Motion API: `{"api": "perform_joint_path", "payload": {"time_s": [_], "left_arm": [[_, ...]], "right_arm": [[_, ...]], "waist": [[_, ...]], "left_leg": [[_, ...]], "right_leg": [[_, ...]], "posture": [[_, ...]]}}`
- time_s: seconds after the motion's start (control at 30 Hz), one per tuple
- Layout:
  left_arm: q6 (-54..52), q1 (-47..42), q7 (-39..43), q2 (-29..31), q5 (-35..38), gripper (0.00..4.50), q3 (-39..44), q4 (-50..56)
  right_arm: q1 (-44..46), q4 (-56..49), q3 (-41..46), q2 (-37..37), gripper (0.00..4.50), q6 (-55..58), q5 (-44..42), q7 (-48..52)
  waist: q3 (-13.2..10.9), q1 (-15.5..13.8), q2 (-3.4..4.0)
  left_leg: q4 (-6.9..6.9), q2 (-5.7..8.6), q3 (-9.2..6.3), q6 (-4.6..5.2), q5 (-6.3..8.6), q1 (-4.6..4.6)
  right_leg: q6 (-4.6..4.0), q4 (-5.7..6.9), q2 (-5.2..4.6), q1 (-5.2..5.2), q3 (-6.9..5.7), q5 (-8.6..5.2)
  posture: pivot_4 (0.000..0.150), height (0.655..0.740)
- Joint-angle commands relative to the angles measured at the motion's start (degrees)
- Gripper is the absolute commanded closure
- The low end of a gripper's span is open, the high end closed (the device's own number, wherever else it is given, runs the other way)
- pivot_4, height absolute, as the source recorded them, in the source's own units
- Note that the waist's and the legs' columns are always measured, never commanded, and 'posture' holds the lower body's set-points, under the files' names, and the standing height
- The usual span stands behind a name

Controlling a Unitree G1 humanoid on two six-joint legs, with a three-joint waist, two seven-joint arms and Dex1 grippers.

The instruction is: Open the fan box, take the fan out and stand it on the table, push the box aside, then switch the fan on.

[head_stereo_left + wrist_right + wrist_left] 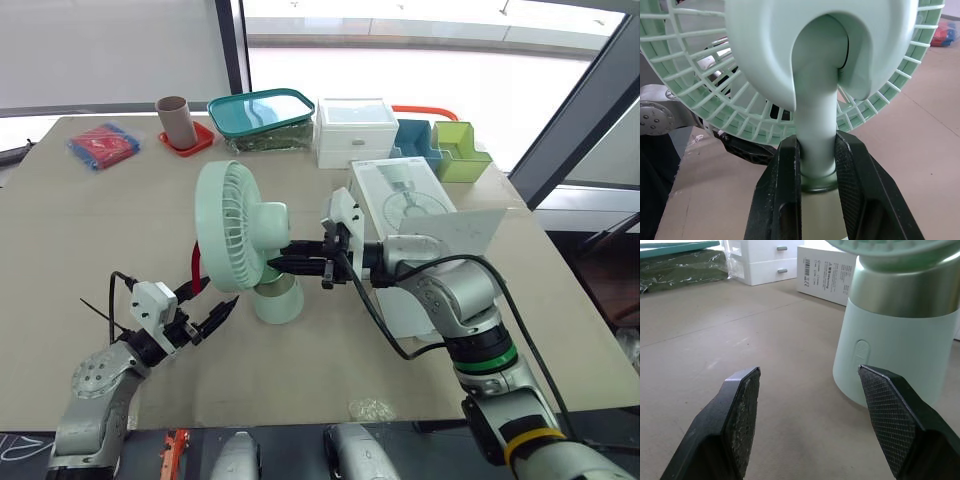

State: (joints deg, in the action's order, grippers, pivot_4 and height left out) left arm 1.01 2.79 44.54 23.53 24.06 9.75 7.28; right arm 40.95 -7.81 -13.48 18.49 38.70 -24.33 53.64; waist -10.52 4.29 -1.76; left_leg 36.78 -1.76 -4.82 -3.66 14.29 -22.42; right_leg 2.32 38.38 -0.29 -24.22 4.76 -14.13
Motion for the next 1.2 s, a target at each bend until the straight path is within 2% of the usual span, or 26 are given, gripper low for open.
{"api": "perform_joint_path", "payload": {"time_s": [0.03, 0.43, 0.73, 0.9, 1.2], "left_arm": [[1.3, -0.8, -0.7, -0.1, -0.3, 1.37, 0.4, 0.1], [0.1, -2.8, -4.1, -0.1, -4.0, 1.37, -1.7, -1.5], [-2.6, -1.3, -4.9, 1.8, -2.6, 1.37, 0.3, 0.1], [-5.5, 1.5, 1.2, 3.3, 5.0, 1.37, 1.9, 3.9], [-8.4, 1.4, -5.0, 3.2, 2.7, 1.47, 2.5, 5.9]], "right_arm": [[1.8, -3.4, 0.9, -0.5, 4.08, -1.6, -1.3, 0.3], [1.3, -4.5, 0.7, -0.7, 4.08, -1.3, -1.5, 0.2], [0.1, -3.0, -0.8, -1.1, 4.08, -2.8, 0.6, -0.8], [0.3, -1.4, -0.4, -1.1, 4.08, -3.6, 1.1, -1.2], [0.5, -1.3, -0.3, -1.3, 4.08, -3.3, 0.8, -1.4]], "waist": [[0.0, 0.0, 0.0], [0.0, 0.0, 0.0], [0.0, 0.0, 0.0], [0.0, 0.0, 0.0], [0.0, 0.0, 0.0]], "left_leg": [[0.0, 0.0, -0.01, 0.0, 0.0, 0.0], [0.03, 0.01, -0.02, 0.0, 0.0, 0.0], [0.04, 0.01, -0.02, 0.0, 0.0, 0.01], [0.03, 0.0, -0.02, 0.0, 0.0, 0.01], [0.06, 0.01, -0.02, -0.01, 0.0, 0.01]], "right_leg": [[0.0, 0.0, 0.0, 0.0, 0.0, 0.0], [0.0, 0.06, 0.0, -0.01, -0.01, 0.0], [0.0, 0.08, 0.0, -0.01, -0.01, 0.0], [0.01, 0.1, -0.01, -0.01, -0.01, 0.0], [0.01, 0.1, 0.0, -0.01, 0.0, 0.0]], "posture": [[0.15, 0.74], [0.15, 0.74], [0.15, 0.74], [0.15, 0.74], [0.15, 0.74]]}}
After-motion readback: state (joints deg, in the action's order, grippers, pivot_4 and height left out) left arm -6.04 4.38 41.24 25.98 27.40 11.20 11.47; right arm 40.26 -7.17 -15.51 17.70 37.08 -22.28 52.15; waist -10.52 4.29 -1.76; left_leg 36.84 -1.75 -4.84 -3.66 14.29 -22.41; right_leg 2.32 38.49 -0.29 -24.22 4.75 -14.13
